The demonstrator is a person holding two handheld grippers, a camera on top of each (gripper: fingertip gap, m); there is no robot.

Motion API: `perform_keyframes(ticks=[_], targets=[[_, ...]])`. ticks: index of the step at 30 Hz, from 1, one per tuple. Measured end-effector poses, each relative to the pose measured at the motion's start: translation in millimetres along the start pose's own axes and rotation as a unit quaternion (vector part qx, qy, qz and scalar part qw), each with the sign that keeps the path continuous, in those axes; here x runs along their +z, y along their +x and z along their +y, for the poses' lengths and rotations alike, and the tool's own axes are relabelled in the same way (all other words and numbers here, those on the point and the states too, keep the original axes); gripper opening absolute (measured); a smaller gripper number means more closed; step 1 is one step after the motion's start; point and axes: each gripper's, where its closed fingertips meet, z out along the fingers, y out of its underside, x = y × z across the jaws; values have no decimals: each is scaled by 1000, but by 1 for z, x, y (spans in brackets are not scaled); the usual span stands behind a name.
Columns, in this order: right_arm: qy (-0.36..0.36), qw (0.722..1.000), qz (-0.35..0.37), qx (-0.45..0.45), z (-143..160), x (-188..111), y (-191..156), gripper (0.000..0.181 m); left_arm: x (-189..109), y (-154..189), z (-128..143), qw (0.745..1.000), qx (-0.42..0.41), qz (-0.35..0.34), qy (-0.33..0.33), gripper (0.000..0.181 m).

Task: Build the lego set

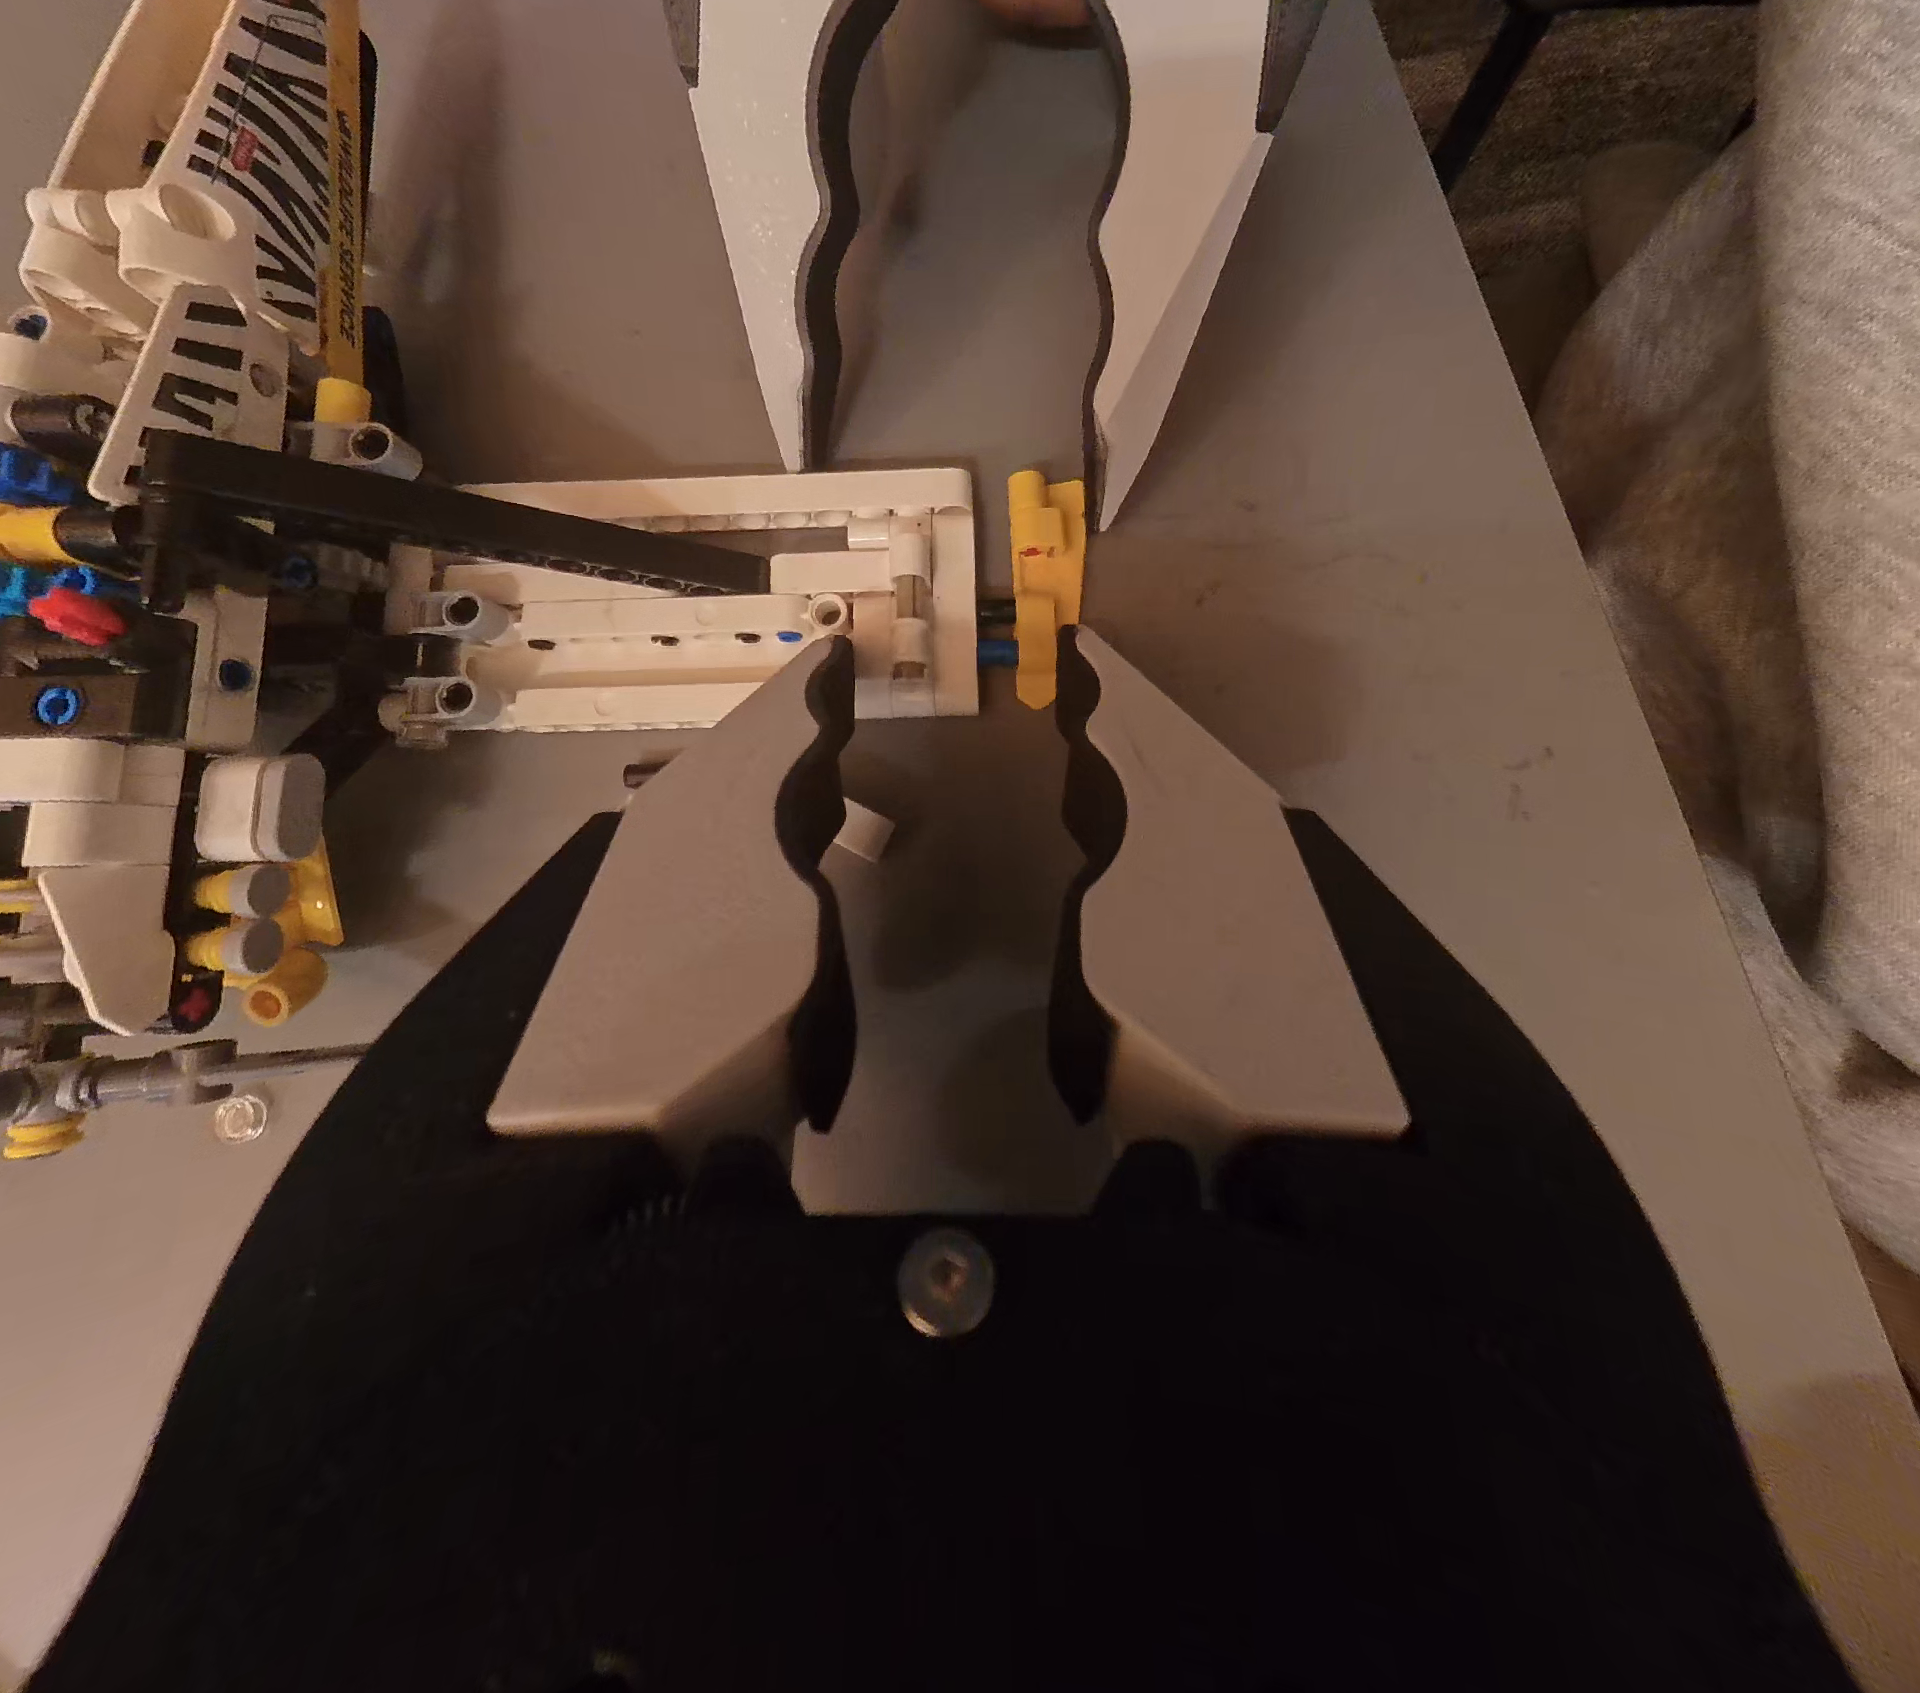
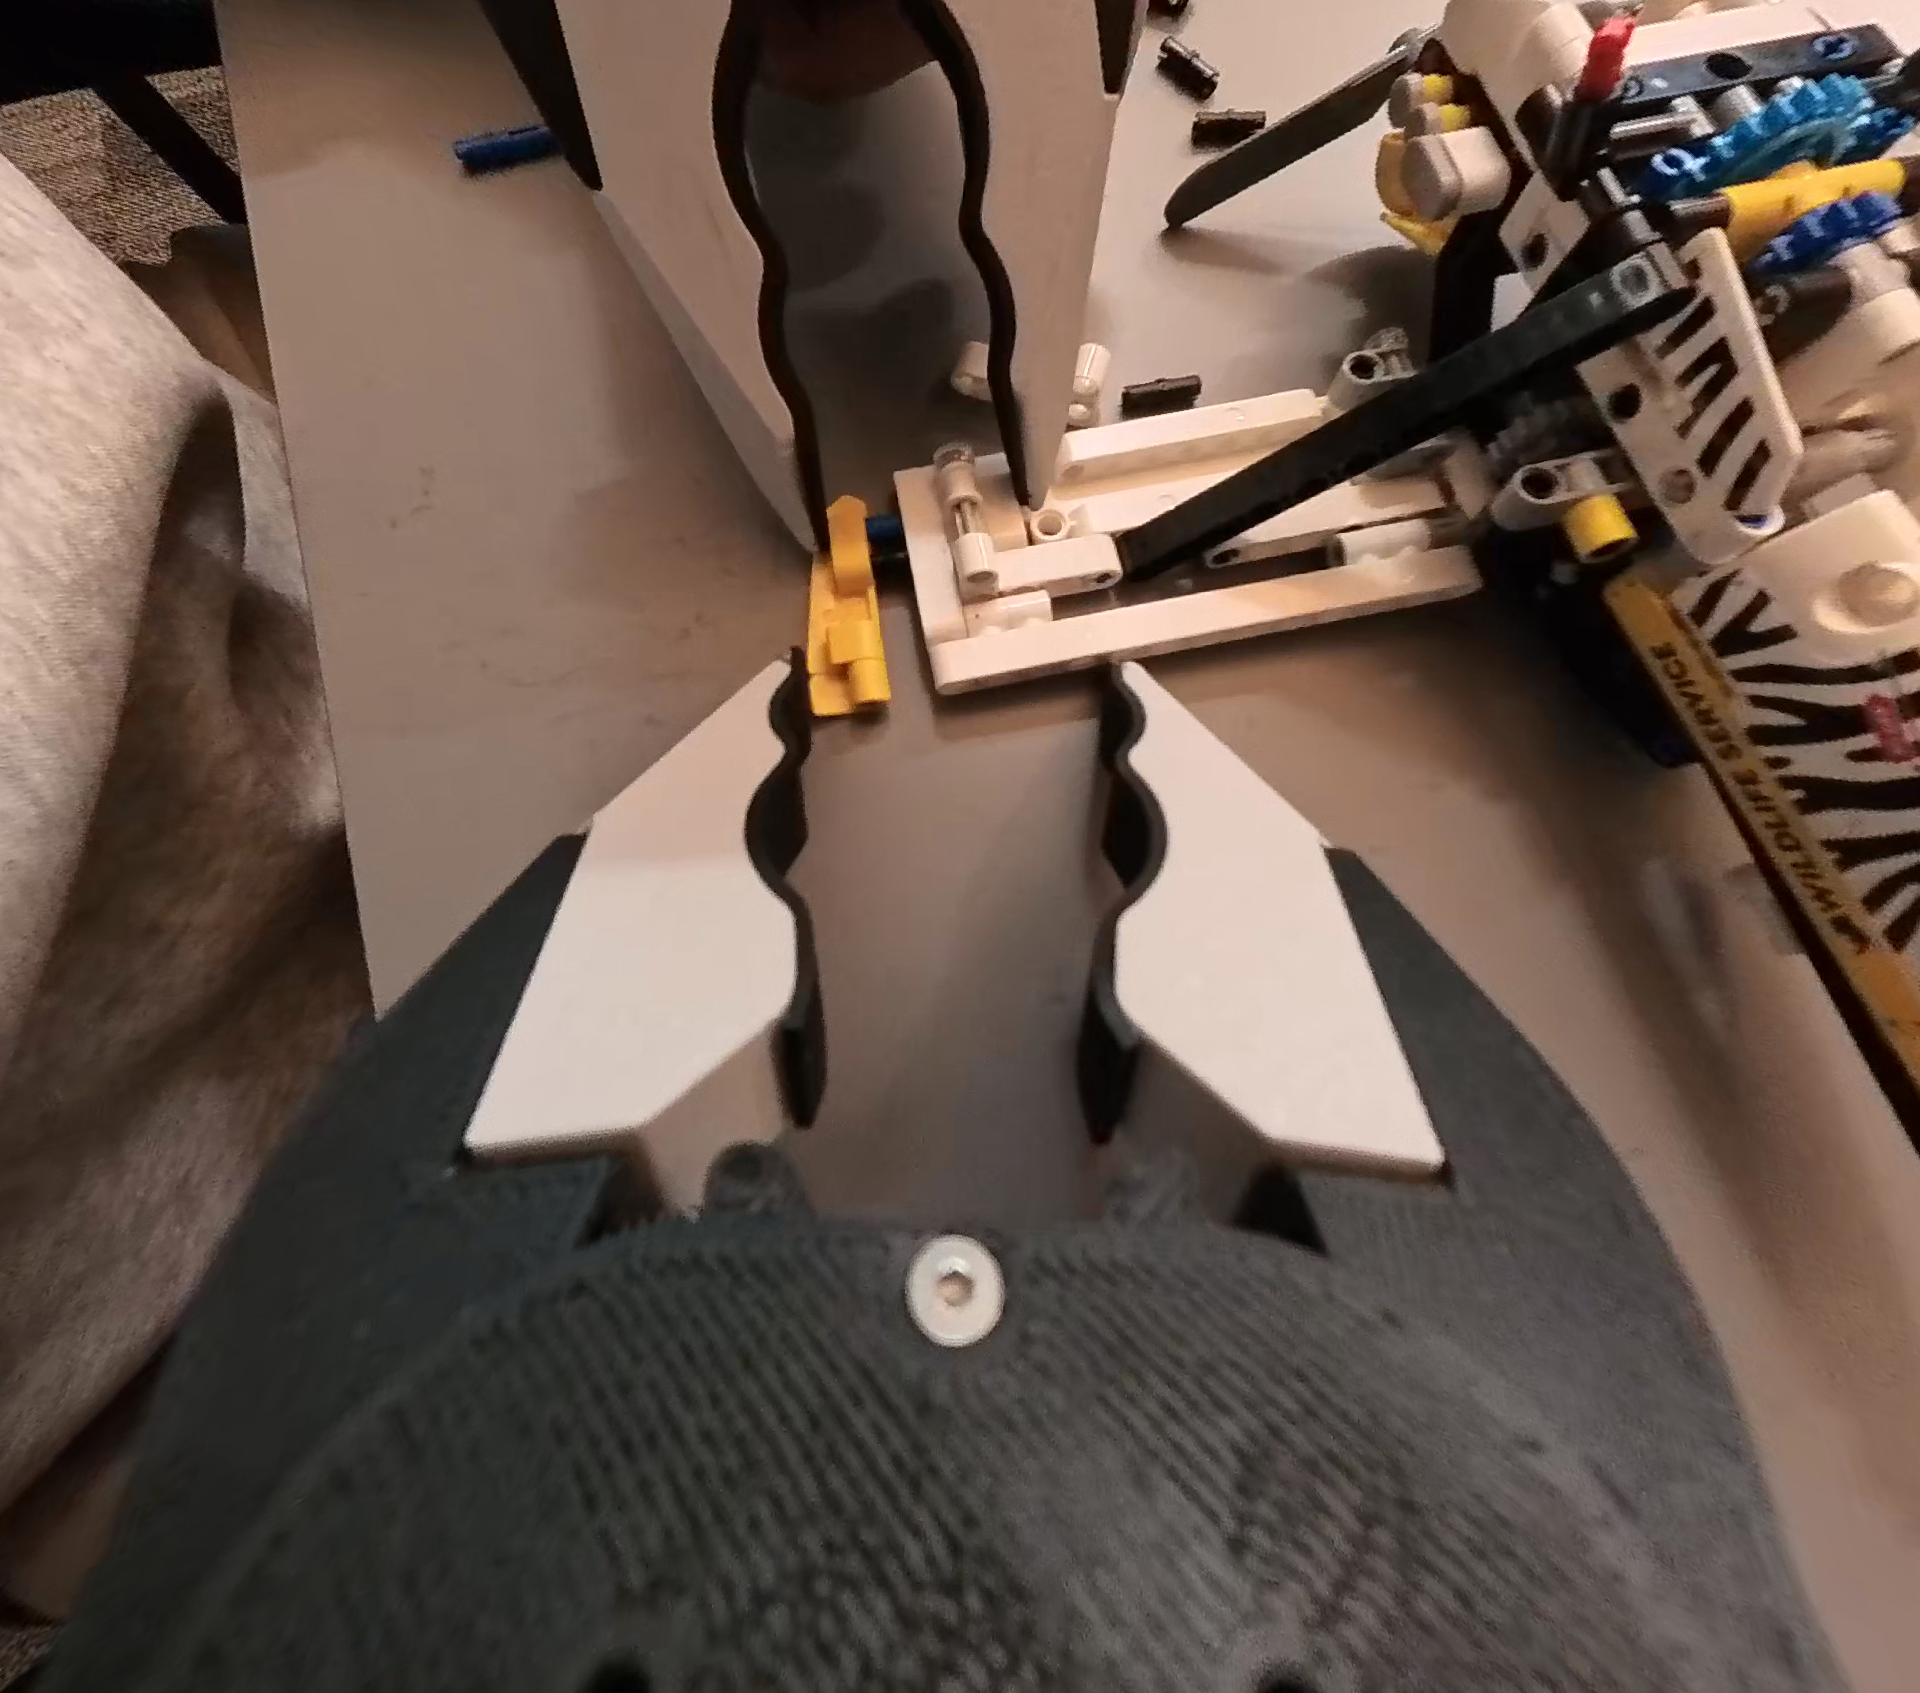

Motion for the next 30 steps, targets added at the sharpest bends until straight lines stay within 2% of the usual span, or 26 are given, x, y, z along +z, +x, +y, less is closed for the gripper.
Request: perform_keyframes(ticks=[6,25,30], targets=[[1,1000,-1,2,0,0,0,50,0,-1,0,1000,-2,-3,0,39],[2,1000,-2,5,-1,-1,-1,51,0,0,-1,1000,-19,12,2,38],[2,1000,-3,2,0,-2,-2,45,0,-1,-1,1000,-20,10,3,37]])
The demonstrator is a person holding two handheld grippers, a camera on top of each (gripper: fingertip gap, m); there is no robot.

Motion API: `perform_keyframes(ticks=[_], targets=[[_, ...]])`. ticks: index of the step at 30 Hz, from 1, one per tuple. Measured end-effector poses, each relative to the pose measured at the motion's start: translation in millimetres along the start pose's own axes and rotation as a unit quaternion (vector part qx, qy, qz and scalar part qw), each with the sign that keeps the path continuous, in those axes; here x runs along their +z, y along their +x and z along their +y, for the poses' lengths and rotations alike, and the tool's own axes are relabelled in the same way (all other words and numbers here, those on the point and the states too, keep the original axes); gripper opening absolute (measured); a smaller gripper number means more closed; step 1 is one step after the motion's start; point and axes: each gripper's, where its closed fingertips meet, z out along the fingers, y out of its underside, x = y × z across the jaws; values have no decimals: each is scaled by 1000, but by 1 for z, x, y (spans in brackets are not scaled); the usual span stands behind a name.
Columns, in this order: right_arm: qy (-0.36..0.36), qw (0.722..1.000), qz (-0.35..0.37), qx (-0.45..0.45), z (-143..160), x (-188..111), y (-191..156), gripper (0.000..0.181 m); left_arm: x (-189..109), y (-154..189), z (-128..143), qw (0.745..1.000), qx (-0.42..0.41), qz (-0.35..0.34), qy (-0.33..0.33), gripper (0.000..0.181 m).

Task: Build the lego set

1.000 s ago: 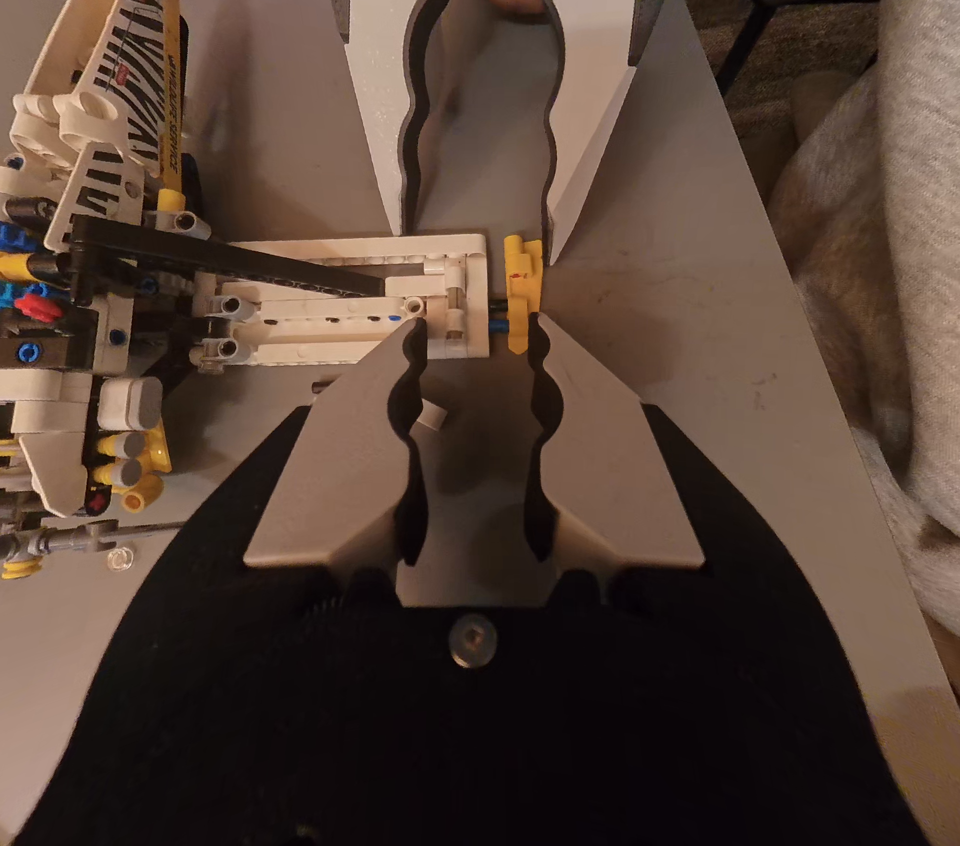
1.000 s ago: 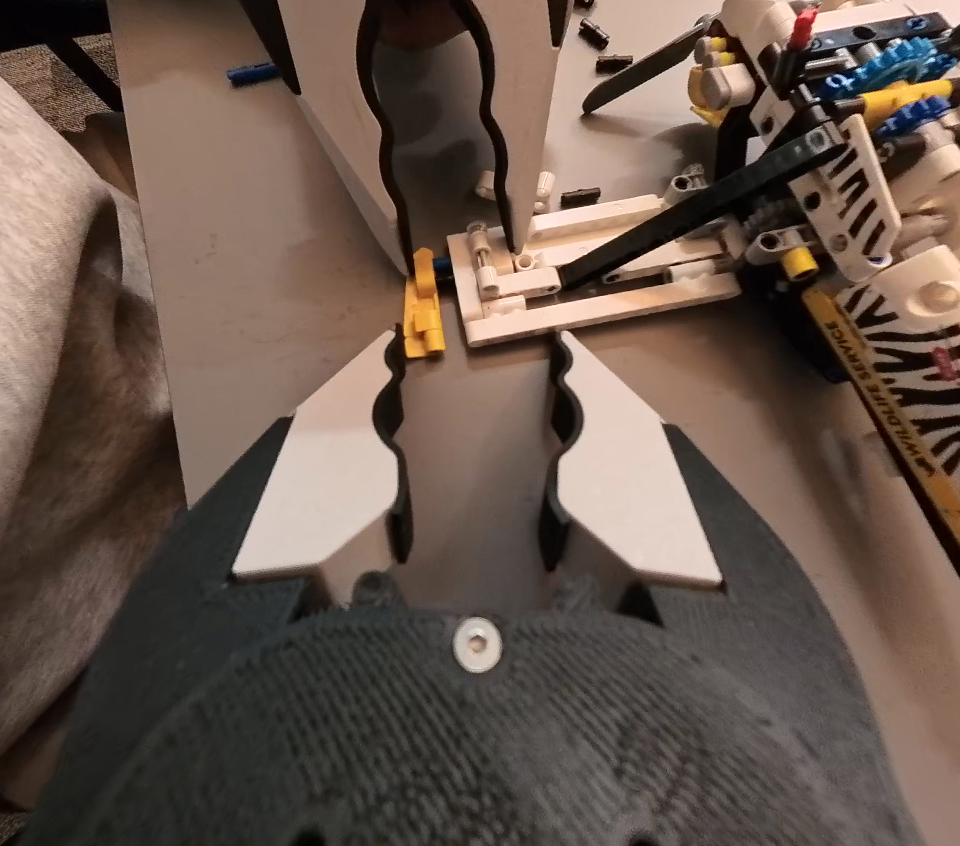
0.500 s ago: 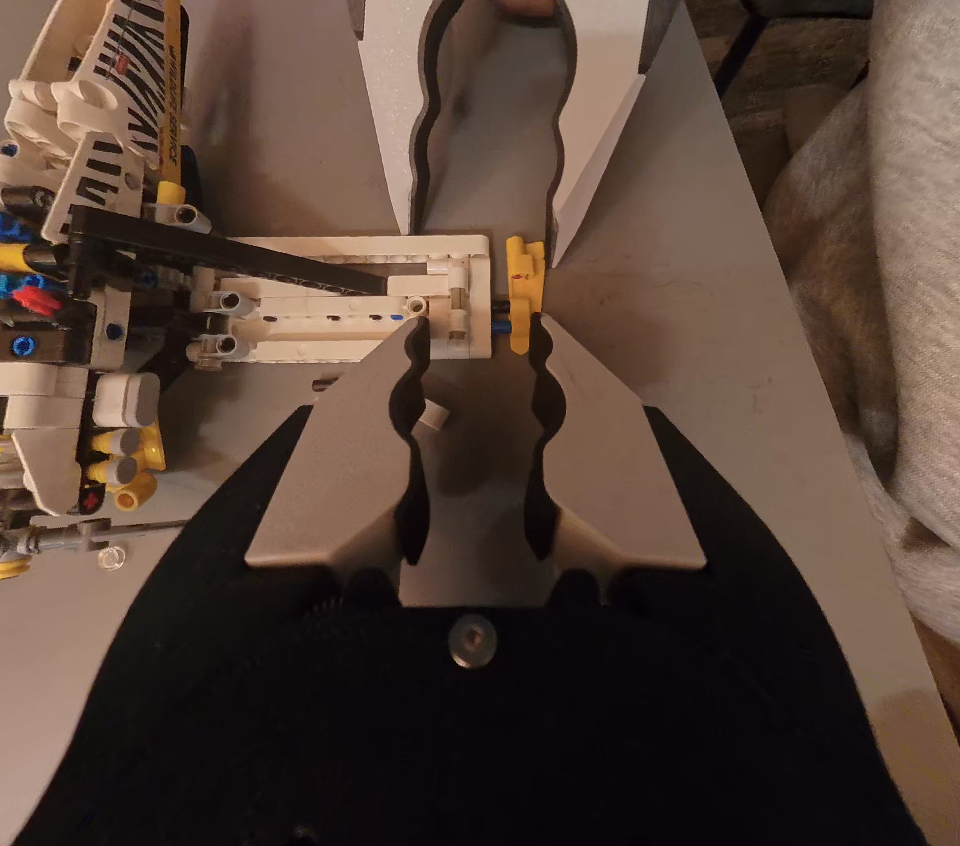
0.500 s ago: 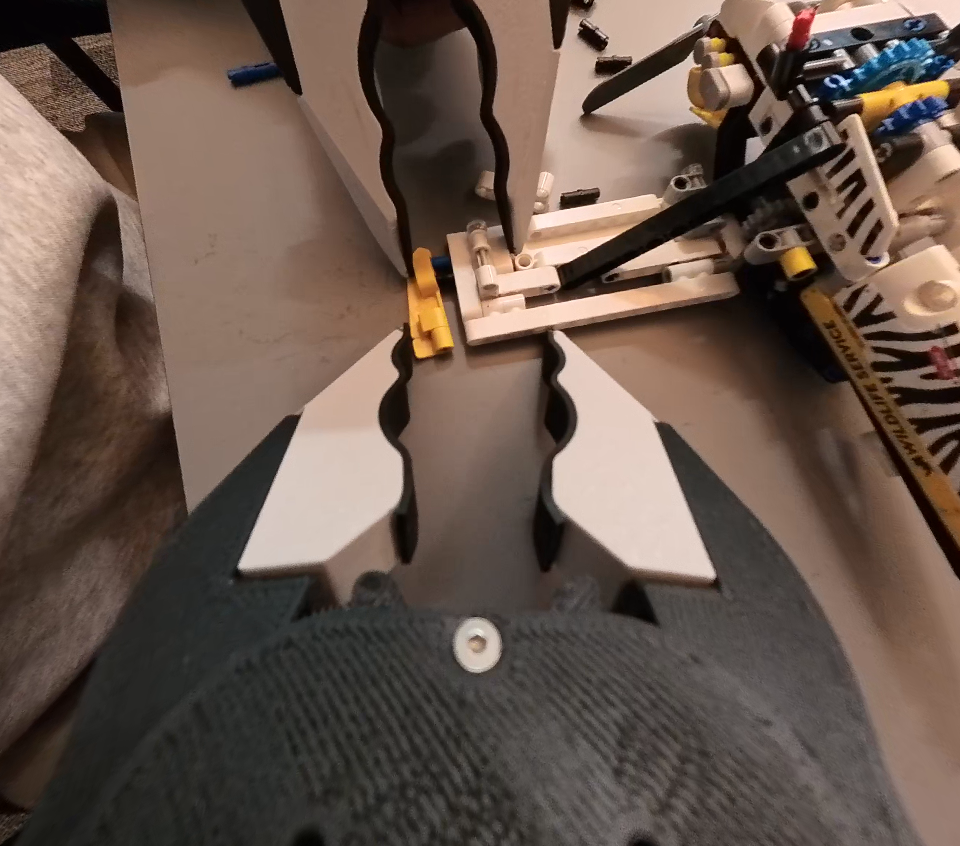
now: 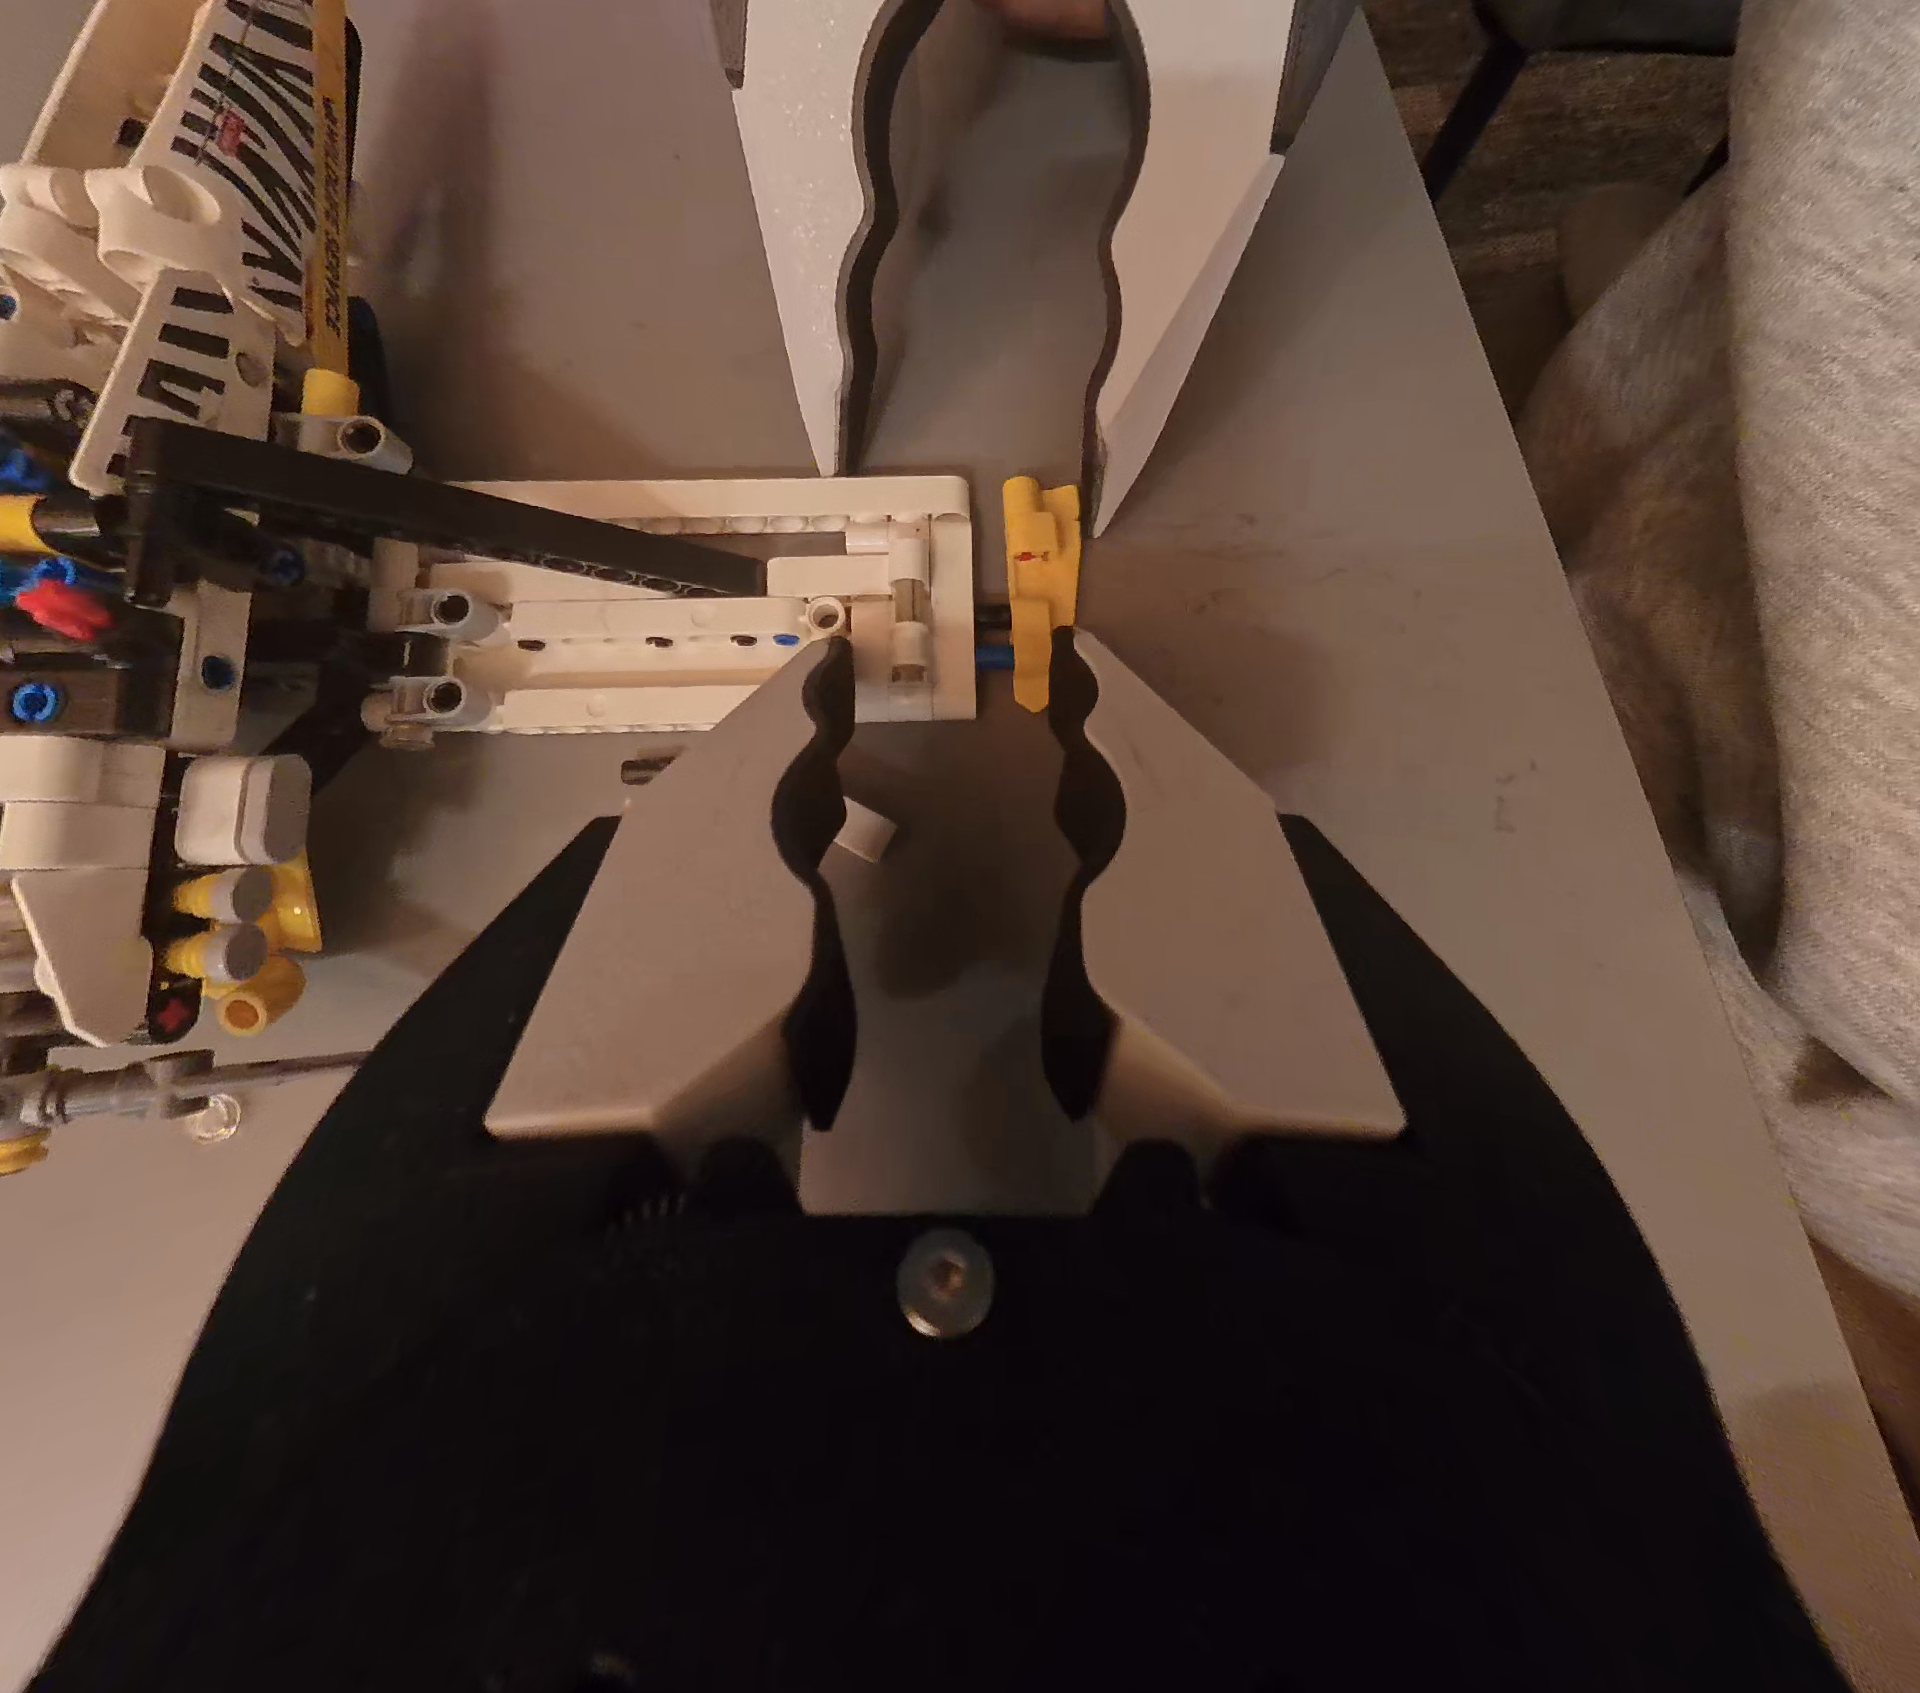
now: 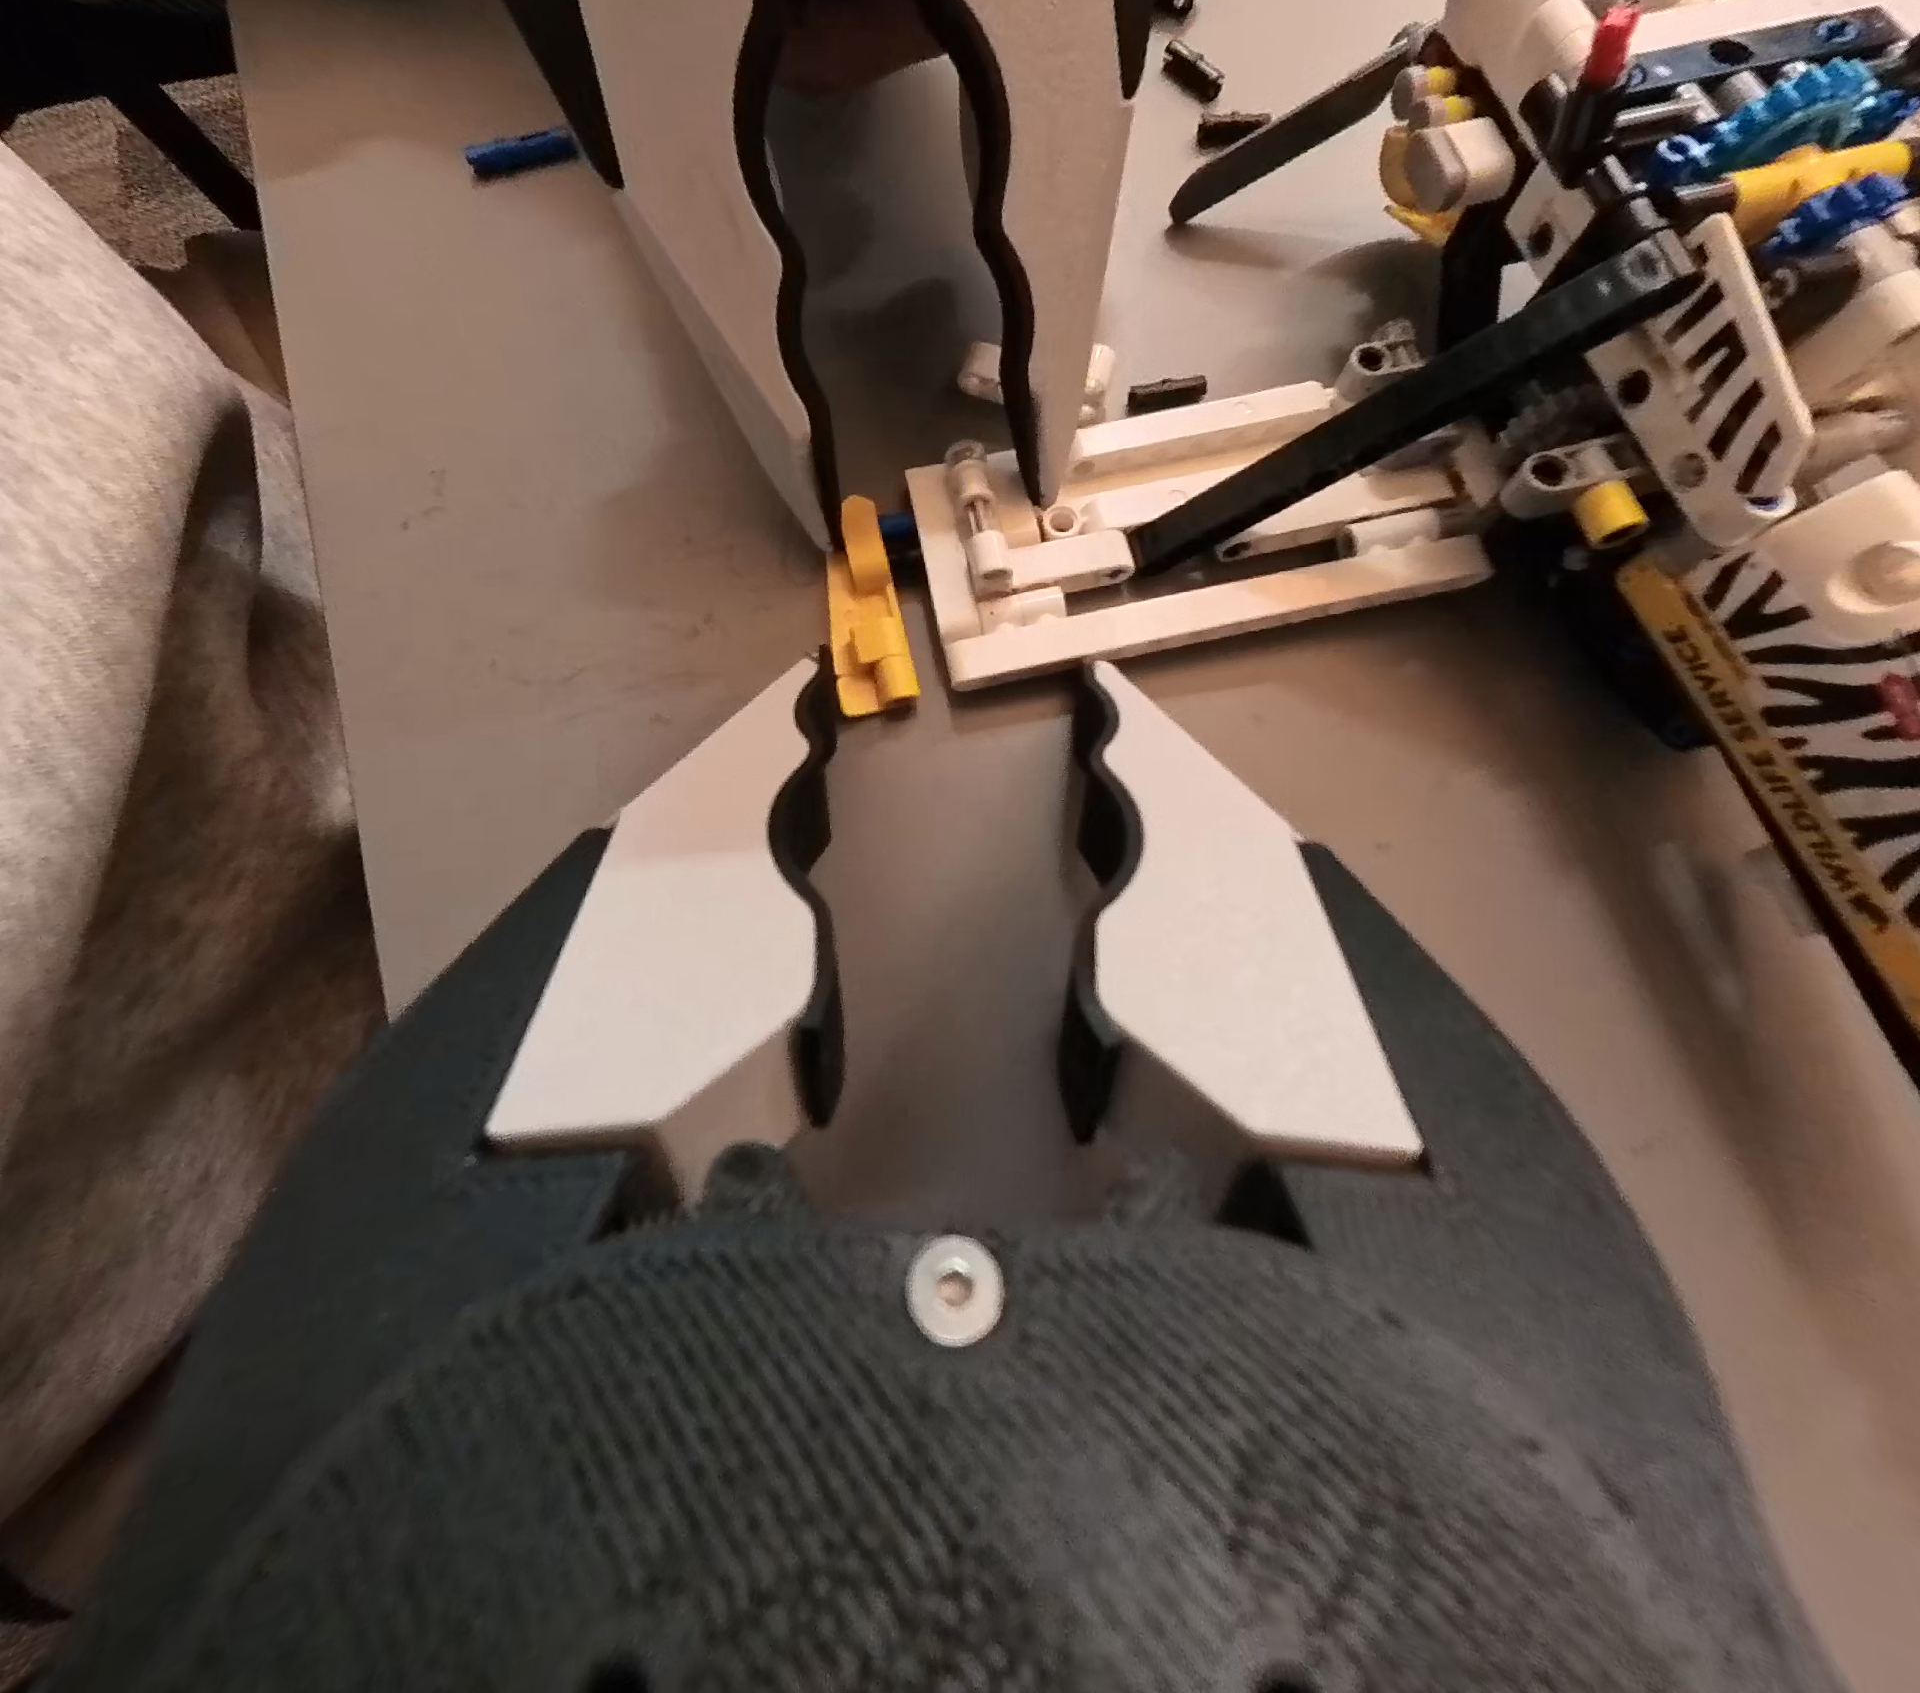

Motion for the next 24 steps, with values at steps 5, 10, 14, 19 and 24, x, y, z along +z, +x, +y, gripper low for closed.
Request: perform_keyframes(ticks=[5,10,14,19,24], targets=[[1,1000,-4,2,0,0,0,46,0,0,0,1000,-5,7,2,36],[15,1000,-10,14,-4,-3,1,51,-2,2,-2,1000,-8,17,9,32],[29,1000,4,0,-8,-5,5,57,-2,1,-2,1000,-5,14,9,32],[-2,998,24,-59,-5,1,4,62,-2,1,-3,1000,-1,8,10,32],[-14,996,37,-84,-7,1,8,62,-1,1,-3,1000,7,-1,8,33]])
